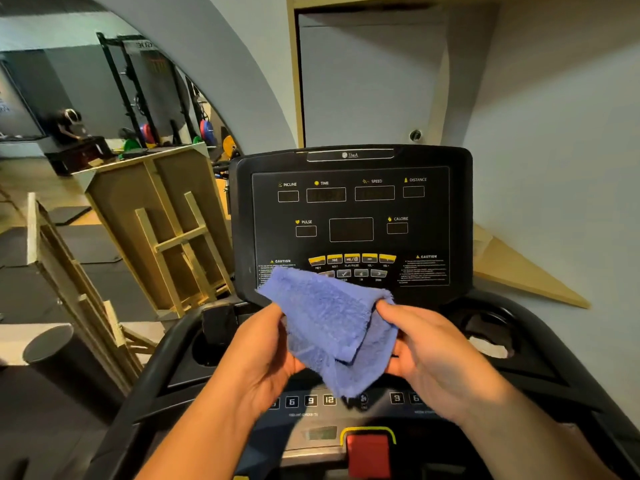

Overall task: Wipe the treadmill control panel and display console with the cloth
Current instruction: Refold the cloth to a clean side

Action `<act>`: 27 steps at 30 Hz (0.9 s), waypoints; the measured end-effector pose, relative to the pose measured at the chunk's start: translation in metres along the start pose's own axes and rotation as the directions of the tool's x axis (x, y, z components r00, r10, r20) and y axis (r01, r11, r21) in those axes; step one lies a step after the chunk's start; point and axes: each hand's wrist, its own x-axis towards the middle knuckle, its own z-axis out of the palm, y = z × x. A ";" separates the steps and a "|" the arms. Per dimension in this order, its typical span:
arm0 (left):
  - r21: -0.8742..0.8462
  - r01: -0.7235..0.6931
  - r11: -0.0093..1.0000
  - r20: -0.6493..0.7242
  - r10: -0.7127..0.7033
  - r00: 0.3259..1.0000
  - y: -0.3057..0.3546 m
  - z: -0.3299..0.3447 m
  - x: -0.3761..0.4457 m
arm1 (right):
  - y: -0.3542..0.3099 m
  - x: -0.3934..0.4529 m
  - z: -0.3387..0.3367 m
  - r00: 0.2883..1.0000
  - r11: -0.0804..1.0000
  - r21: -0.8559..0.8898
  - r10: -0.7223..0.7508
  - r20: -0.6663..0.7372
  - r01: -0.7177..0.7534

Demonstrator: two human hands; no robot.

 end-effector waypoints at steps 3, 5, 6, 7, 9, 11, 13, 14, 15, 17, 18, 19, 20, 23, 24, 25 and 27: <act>-0.079 0.030 0.996 -0.040 -0.034 0.999 -0.004 -0.002 -0.001 | 0.008 -0.003 0.006 0.997 0.983 -0.167 -0.075 0.030 0.079; -0.104 0.033 0.994 -0.046 -0.038 0.998 -0.002 -0.002 0.000 | 0.004 -0.008 0.008 0.968 0.918 -0.307 -0.231 0.095 0.250; -0.094 0.036 0.995 -0.037 -0.040 0.999 0.000 -0.002 0.001 | 0.001 -0.009 0.010 0.950 0.873 -0.375 -0.281 0.137 0.312; -0.078 0.037 0.996 -0.030 -0.039 0.999 0.001 0.001 0.001 | -0.001 -0.010 0.012 0.934 0.835 -0.419 -0.313 0.172 0.357; -0.050 0.035 0.998 -0.053 -0.037 0.998 -0.001 -0.001 0.007 | -0.002 -0.009 0.016 0.926 0.818 -0.432 -0.336 0.175 0.379; -0.059 0.100 0.993 -0.035 -0.102 0.994 -0.003 0.000 0.010 | 0.002 -0.002 0.020 0.948 0.906 -0.284 -0.313 0.053 0.314; -0.140 0.237 0.961 0.041 -0.234 0.971 -0.008 0.001 0.010 | 0.010 0.012 0.020 0.993 0.998 0.046 -0.041 -0.113 0.047; -0.157 0.267 0.951 0.043 -0.263 0.964 -0.012 -0.001 0.011 | 0.015 0.018 0.020 0.980 0.981 0.167 0.123 -0.158 -0.097; -0.175 0.292 0.940 0.039 -0.289 0.956 -0.016 -0.002 0.011 | 0.019 0.020 0.020 0.957 0.952 0.240 0.234 -0.174 -0.189; -0.209 0.311 0.927 0.052 -0.307 0.950 -0.022 -0.003 0.012 | 0.026 0.020 0.022 0.935 0.922 0.297 0.308 -0.177 -0.247; -0.209 0.297 0.932 0.057 -0.292 0.955 -0.024 -0.005 0.012 | 0.029 0.019 0.021 0.939 0.926 0.294 0.295 -0.177 -0.235; -0.188 0.265 0.946 0.055 -0.260 0.964 -0.023 -0.005 0.010 | 0.029 0.016 0.020 0.952 0.943 0.263 0.254 -0.174 -0.204; -0.156 0.222 0.962 0.050 -0.217 0.975 -0.023 -0.006 0.009 | 0.029 0.015 0.017 0.965 0.961 0.221 0.204 -0.168 -0.164; 0.016 0.058 0.998 0.014 -0.058 0.998 -0.017 -0.010 0.006 | 0.022 0.011 0.009 0.993 0.988 0.139 0.079 -0.089 -0.066; 0.091 -0.003 0.996 -0.004 0.003 1.000 -0.015 -0.012 0.005 | 0.021 0.011 0.005 0.996 0.988 0.143 0.063 -0.060 -0.054; 0.150 -0.055 0.987 -0.009 0.057 0.998 -0.014 -0.015 0.005 | 0.021 0.012 0.000 0.997 0.986 0.158 0.063 -0.044 -0.055; 0.237 -0.120 0.964 -0.028 0.130 0.991 -0.011 -0.021 0.005 | 0.022 0.013 -0.007 0.995 0.980 0.180 0.092 -0.046 -0.083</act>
